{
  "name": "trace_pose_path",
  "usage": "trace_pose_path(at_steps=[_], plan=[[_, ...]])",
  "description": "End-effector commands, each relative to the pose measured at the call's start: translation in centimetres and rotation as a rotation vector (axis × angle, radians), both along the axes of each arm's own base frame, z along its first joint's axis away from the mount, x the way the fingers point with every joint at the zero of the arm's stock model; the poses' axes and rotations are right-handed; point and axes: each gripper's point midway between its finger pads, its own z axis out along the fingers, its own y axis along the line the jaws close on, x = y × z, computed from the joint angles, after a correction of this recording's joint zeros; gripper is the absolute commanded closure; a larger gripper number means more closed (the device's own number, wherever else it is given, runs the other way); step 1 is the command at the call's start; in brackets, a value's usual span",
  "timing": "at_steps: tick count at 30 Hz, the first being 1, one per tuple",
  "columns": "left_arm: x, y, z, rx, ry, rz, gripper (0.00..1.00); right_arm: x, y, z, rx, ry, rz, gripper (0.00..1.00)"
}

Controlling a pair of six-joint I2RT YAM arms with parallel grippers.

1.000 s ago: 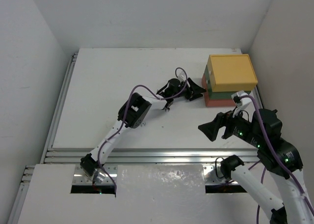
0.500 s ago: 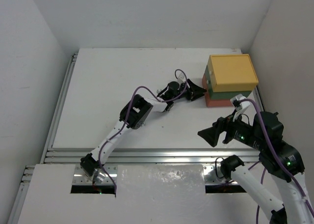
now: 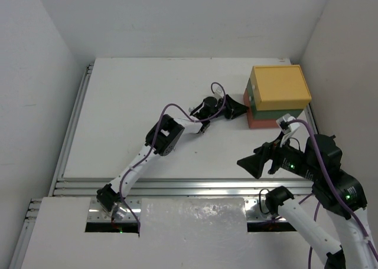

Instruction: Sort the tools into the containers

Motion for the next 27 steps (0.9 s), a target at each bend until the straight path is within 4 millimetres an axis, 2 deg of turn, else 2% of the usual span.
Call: trace_pose_path(at_steps=[1,5,9,14,17,18,20,21,23,24,26,27], plan=[[0.7,0.1,-0.3,0.0,-0.029,0.01,0.73,0.0,0.5,1.3,0.04,-0.041,0.021,0.01],[1.1,0.5,0.1,-0.017,-0.048,0.02,0.79,-0.1,0.6,1.1,0.04,-0.037,0.027,0.01],[1.8,1.0,0.9,-0.031,-0.069,0.032,0.81,0.0,0.6,0.8,0.037,-0.028,0.028,0.01],[2.7,1.8,2.0,-0.043,-0.091,0.035,0.97,0.2,0.6,0.4,0.03,-0.023,0.023,0.01],[3.1,3.0,2.8,-0.027,-0.113,0.049,1.0,0.2,0.7,0.2,0.028,-0.016,0.026,0.01],[3.3,3.3,4.1,-0.029,-0.129,0.056,1.0,0.3,0.7,0.1,0.027,-0.014,0.026,0.01],[3.7,4.4,3.8,-0.011,-0.126,0.068,1.0,0.3,0.7,0.1,0.03,-0.011,0.025,0.01],[3.8,4.7,4.8,-0.02,-0.141,0.071,1.0,0.3,0.8,0.1,0.03,-0.011,0.026,0.01],[3.8,5.3,4.3,-0.009,-0.134,0.073,1.0,0.4,0.8,0.1,0.032,-0.011,0.024,0.01],[3.9,5.5,4.8,-0.013,-0.141,0.076,0.99,0.5,0.8,0.1,0.032,-0.012,0.022,0.01],[3.8,5.4,4.7,-0.01,-0.145,0.062,0.88,0.4,0.9,0.2,0.033,-0.012,0.029,0.01],[4.0,5.1,4.9,-0.015,-0.151,0.053,0.72,0.5,0.9,0.1,0.032,-0.009,0.03,0.01]])
